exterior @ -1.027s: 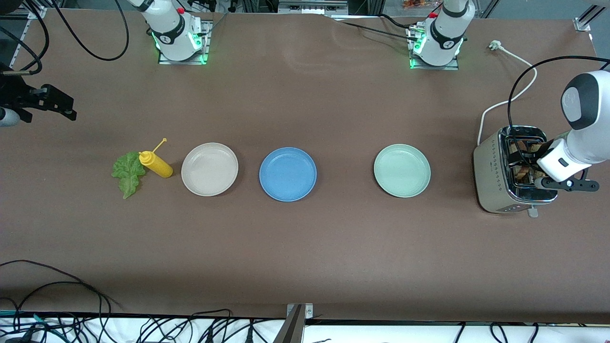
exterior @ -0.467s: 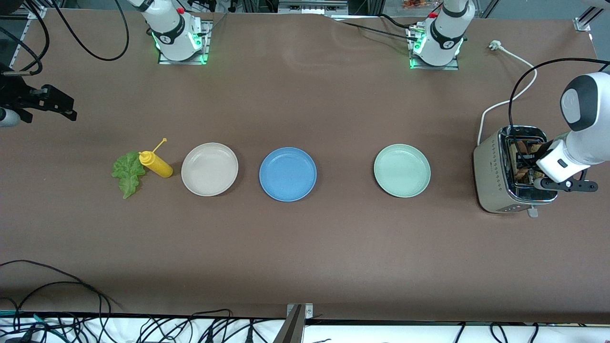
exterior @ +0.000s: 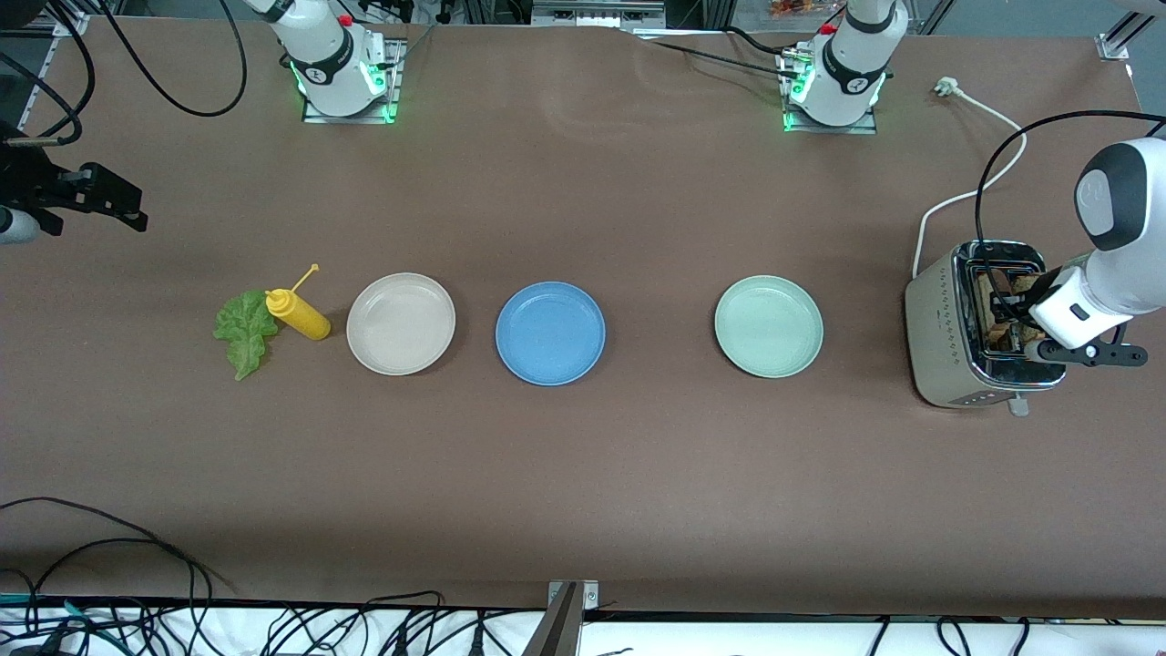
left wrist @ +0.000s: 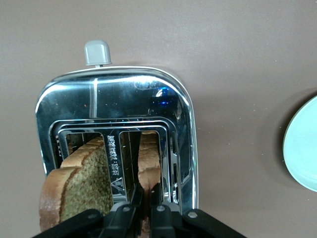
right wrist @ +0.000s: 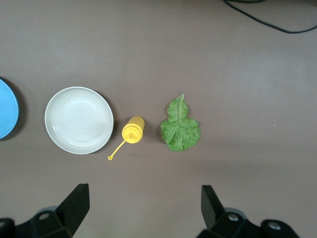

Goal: Make sandwich in blue plate with both arms
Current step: 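Grasp the bread slice and lift it out with the left gripper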

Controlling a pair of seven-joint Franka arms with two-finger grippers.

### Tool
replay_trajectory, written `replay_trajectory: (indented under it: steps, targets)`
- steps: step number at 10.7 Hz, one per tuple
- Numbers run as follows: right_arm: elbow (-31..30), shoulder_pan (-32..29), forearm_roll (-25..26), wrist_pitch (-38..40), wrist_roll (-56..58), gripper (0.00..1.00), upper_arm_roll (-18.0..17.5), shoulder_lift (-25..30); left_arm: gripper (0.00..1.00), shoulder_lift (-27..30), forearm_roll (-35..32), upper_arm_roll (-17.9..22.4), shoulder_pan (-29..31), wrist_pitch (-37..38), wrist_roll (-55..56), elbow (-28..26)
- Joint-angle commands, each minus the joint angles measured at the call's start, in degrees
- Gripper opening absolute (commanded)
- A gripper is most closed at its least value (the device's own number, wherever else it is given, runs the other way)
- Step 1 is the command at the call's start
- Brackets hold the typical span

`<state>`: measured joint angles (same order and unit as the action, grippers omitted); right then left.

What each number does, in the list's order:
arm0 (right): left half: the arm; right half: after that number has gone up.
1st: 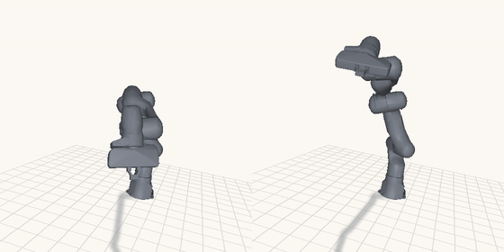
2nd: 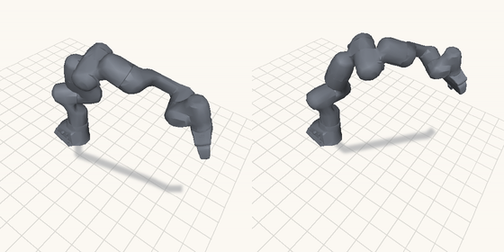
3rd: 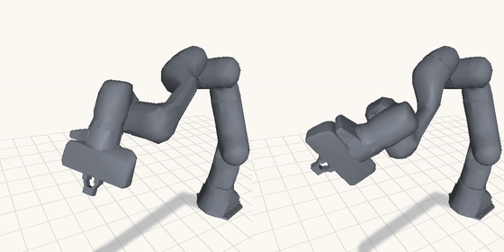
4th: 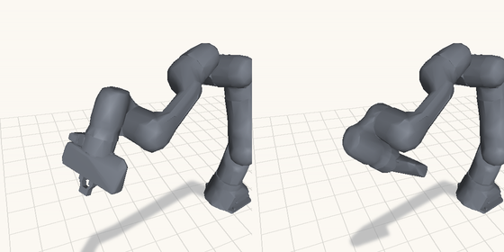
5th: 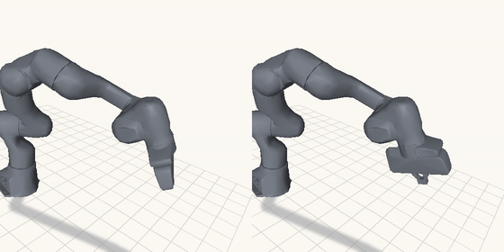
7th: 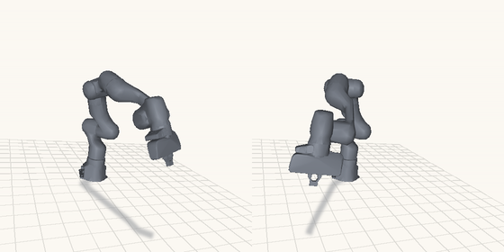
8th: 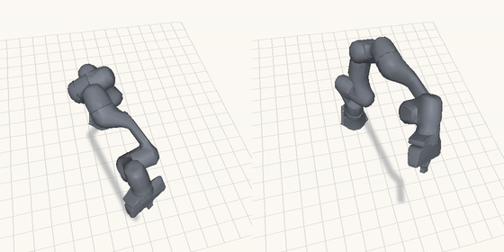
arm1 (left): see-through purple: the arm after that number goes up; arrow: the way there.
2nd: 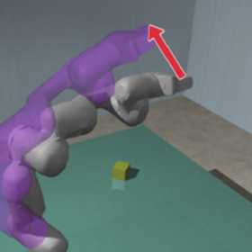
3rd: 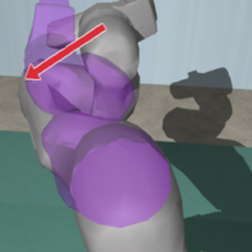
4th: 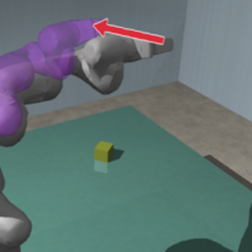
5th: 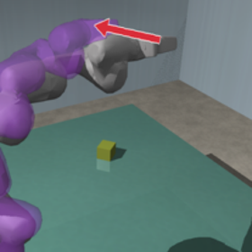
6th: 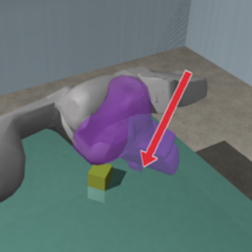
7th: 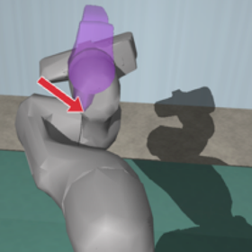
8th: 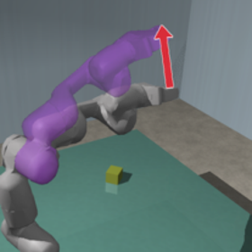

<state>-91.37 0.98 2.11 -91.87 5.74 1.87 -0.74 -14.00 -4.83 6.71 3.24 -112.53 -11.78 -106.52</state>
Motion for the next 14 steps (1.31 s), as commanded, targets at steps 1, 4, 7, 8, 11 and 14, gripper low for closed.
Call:
replay_trajectory:
  steps: [1,4,7,8,11,14]
  targets:
    - [1.28,-0.02,0.00,0.99,0.50,1.00,-0.02,-0.40,0.00,0.11,-1.32,0.14,-0.08,-0.23,-0.79,1.22]
    - [1.28,-0.02,0.00,0.99,0.50,1.00,-0.02,-0.40,0.00,0.46,-1.32,0.14,-0.25,-0.15,-0.61,3.85]
    - [1.28,-0.02,0.00,0.99,0.50,1.00,-0.02,-0.57,0.00,1.60,-1.06,-0.03,-0.69,1.07,-0.61,8.15]
    - [1.28,-0.02,0.00,0.99,0.50,1.00,-0.02,-0.57,0.00,1.87,-0.62,-0.12,-0.78,2.82,-0.61,10.17]
    - [1.28,-0.02,0.00,0.90,0.50,1.00,-0.02,-0.66,0.00,1.96,-0.36,-0.82,-0.96,9.50,-0.78,15.98]
    - [1.28,-0.02,0.00,1.16,0.50,1.00,-0.02,-0.57,0.00,3.10,0.34,-0.65,-2.71,11.54,-0.78,17.49]
